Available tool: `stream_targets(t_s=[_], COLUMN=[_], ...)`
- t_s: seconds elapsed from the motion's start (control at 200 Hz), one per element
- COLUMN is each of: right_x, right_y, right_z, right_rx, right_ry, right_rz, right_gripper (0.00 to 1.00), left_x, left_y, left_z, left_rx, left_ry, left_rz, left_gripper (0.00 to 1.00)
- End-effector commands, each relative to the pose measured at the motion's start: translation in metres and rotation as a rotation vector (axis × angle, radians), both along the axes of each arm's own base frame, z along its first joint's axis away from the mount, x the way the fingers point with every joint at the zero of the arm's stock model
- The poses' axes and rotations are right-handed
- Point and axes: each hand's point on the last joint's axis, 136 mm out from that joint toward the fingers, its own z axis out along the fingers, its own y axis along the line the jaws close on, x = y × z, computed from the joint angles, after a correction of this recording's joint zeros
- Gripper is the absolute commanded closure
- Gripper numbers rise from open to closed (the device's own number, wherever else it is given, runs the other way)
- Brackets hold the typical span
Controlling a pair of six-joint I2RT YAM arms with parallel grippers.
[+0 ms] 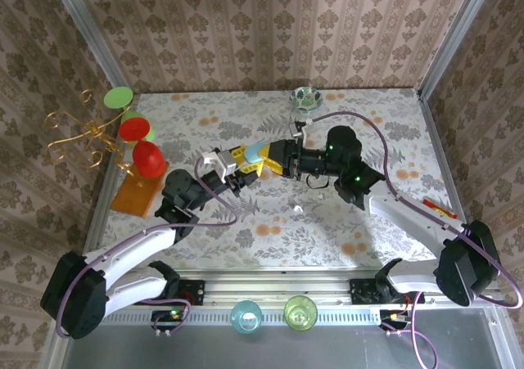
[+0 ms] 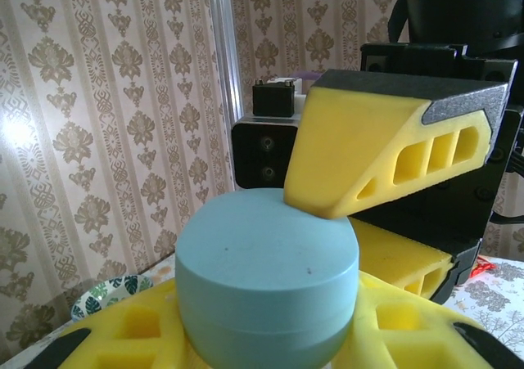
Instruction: Insert the wireless bluetooth earbuds into the charging case
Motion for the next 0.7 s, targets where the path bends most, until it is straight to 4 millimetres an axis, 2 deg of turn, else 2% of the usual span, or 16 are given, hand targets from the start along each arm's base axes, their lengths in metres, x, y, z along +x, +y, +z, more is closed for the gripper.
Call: stream_targets(t_s=[0.0, 0.065, 0.12, 0.275, 0.36, 0.42, 0.59, 0.695], right_x=[0.002, 0.006, 0.008, 0.011, 0.014, 0.018, 0.030, 0.044], right_y=[0.007, 0.008, 0.010, 0.014, 0.011, 0.007, -0.006, -0.023], right_z=[0.002, 0.001, 0.001, 0.009, 0.011, 0.012, 0.015, 0.007], right_rx=[0.025, 0.025, 0.030, 0.049, 0.050, 0.048, 0.028, -0.024], right_ry=[0.015, 0.023, 0.025, 0.015, 0.003, -0.005, -0.044, -0.054], right_rz=[0.023, 0.018, 0.021, 0.043, 0.036, 0.024, -0.023, -0.088], right_gripper=[0.54, 0.47, 0.47, 0.71, 0.79, 0.81, 0.82, 0.82], left_x=[-0.009, -0.009, -0.009, -0.005, -0.001, 0.000, 0.005, 0.010], left_y=[-0.003, -0.004, -0.003, -0.001, 0.000, -0.001, -0.002, -0.002], left_z=[0.024, 0.025, 0.025, 0.023, 0.022, 0.023, 0.024, 0.019], left_rx=[-0.039, -0.037, -0.037, -0.017, -0.006, 0.001, 0.033, 0.071], left_ry=[-0.041, -0.037, -0.036, -0.034, -0.030, -0.028, -0.028, -0.017], left_rz=[-0.051, -0.057, -0.053, -0.027, -0.017, -0.018, -0.009, 0.008], left_gripper=[0.82, 0.82, 0.82, 0.82, 0.81, 0.78, 0.38, 0.18])
